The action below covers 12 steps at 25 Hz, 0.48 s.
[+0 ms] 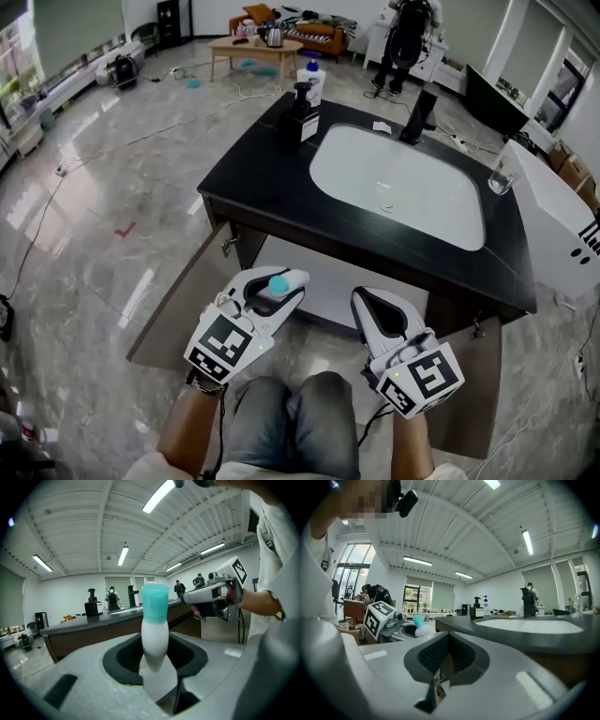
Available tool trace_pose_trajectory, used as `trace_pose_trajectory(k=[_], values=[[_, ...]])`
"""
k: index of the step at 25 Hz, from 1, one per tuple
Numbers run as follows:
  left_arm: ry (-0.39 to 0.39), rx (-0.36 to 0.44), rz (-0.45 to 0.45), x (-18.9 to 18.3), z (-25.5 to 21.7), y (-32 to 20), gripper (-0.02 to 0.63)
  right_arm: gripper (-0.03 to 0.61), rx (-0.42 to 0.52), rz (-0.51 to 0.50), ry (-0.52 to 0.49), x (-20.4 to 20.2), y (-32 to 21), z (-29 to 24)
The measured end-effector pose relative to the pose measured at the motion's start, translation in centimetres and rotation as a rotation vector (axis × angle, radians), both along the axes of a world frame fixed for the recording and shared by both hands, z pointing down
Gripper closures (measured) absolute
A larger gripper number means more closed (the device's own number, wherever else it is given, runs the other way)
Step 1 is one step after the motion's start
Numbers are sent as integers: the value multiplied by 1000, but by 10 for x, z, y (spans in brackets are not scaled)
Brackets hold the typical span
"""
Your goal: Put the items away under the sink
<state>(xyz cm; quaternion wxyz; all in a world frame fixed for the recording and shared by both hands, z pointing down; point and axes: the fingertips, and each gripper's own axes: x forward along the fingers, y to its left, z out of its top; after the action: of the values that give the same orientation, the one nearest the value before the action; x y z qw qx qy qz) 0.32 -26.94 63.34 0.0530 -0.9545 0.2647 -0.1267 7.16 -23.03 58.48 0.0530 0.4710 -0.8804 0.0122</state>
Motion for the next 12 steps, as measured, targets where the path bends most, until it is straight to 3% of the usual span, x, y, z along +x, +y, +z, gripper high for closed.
trace_pose_trajectory(k=[6,12], values=[[5,1,-12,1,98,-20,469,571,14,-1,28,-3,-15,107],[-18,-52,-28,-1,172,-26,469,571,-7,6,51,10,-31,172]])
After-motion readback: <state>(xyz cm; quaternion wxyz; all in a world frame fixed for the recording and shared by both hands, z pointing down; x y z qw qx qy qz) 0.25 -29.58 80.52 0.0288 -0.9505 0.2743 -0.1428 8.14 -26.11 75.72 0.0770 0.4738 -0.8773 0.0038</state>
